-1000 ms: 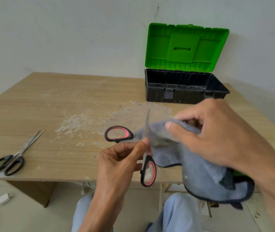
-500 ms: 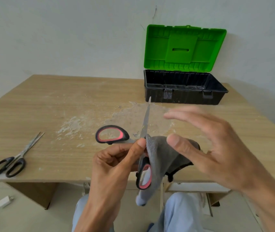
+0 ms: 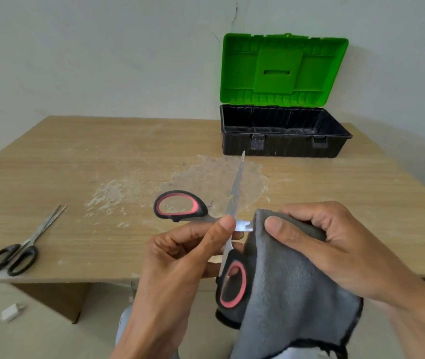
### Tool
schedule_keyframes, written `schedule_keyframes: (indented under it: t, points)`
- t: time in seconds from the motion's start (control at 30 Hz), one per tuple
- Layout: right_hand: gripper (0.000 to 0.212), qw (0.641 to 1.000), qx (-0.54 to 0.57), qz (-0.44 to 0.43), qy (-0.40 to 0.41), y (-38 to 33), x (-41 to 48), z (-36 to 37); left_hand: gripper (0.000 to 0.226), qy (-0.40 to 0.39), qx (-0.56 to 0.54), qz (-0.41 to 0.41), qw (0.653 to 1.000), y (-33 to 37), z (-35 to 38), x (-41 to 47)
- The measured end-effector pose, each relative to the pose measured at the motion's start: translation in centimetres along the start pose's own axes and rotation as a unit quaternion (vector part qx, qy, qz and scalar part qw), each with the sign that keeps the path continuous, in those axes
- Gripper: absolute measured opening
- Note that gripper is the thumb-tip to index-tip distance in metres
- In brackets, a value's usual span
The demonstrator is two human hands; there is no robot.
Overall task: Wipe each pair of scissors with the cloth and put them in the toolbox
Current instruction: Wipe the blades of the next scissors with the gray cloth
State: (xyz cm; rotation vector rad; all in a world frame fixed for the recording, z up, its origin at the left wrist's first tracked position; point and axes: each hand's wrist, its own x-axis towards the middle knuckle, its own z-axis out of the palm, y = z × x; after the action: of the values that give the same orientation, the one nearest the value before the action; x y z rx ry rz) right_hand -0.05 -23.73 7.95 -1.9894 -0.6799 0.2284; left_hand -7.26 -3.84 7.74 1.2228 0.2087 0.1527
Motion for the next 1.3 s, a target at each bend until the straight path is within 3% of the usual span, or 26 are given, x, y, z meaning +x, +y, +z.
schedule_keyframes:
  t: [0.43,0.8,0.97,1.3]
  points:
    - [0.051,0.998,-0.034,-0.031,-0.031,-1.3,-0.5,0.3,0.02,-0.019,0.014,-0.018,1.0,0.7,0.1,-0.8]
    - [0.059,0.999,-0.031,-0.016,0.029,-1.3,-1.9,-1.5,0.022,-0.026,-0.004,-0.038,0.999,1.4,0.2,-1.1]
    - [0.053,0.997,-0.067,-0.041,0.008,-2.2,-1.4,0.1,0.023,-0.044,0.03,-0.022,0.998,1.1,1.0,-1.4]
    - [0.069,0.997,-0.075,0.009,0.02,-2.0,-1.7,-0.2,0.025,-0.023,0.018,-0.033,0.999,1.0,-0.4,-1.4]
